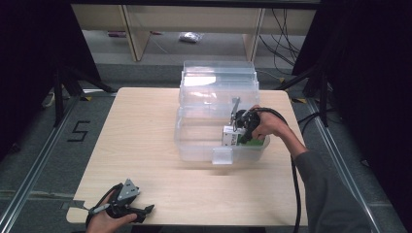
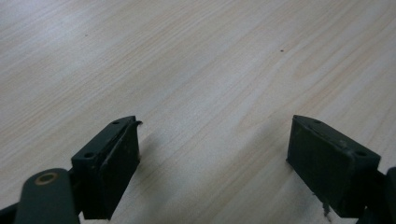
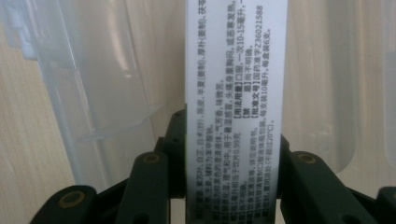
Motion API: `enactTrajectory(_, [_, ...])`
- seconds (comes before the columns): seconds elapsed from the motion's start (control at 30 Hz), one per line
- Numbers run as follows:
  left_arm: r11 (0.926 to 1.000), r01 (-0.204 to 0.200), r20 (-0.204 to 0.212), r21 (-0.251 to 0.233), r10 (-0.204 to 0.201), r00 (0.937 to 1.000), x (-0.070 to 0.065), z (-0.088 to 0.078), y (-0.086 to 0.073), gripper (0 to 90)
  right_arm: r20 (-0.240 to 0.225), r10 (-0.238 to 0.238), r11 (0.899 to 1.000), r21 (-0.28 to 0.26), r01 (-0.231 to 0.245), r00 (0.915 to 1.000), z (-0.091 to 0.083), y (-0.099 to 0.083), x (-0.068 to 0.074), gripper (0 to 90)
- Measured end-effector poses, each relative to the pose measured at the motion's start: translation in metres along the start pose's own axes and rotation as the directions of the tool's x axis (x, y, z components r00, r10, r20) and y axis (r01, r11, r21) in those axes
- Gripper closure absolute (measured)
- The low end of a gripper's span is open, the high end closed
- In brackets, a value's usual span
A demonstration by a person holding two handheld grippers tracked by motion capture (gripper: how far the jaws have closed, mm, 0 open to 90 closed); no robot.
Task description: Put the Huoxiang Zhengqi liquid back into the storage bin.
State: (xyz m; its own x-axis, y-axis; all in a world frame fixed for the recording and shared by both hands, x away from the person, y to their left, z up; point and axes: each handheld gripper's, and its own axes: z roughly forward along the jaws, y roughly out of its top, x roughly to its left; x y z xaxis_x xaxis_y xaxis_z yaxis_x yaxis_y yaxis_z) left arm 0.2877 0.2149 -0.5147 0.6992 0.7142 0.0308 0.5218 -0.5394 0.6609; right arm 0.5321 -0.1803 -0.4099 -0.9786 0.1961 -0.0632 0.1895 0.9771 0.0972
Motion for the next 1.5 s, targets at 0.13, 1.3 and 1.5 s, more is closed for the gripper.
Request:
enactTrajectory(0.13, [1.0000,0.002,0.003,0.001,-0.002,1.0000,0.000,0.000,0.000,16.3,-0.001,-0.040,0.999,-0.024,0.040,0.9992,0.003,0.000,-0.001,64.5])
enactTrajectory(1.3, [1.0000,0.002,0.002,-0.001,-0.002,1.0000,0.000,0.000,0.000,16.3,0.037,0.112,0.982,-0.158,-0.105,0.9930,-0.055,-0.016,0.013,50.7])
enactTrajectory(1.5, [0.9997,0.023,0.001,-0.013,-0.023,0.9997,-0.001,0.001,0.000,16.3,0.035,0.110,0.978,-0.182,-0.102,0.9933,-0.058,-0.018,0.014,50.0])
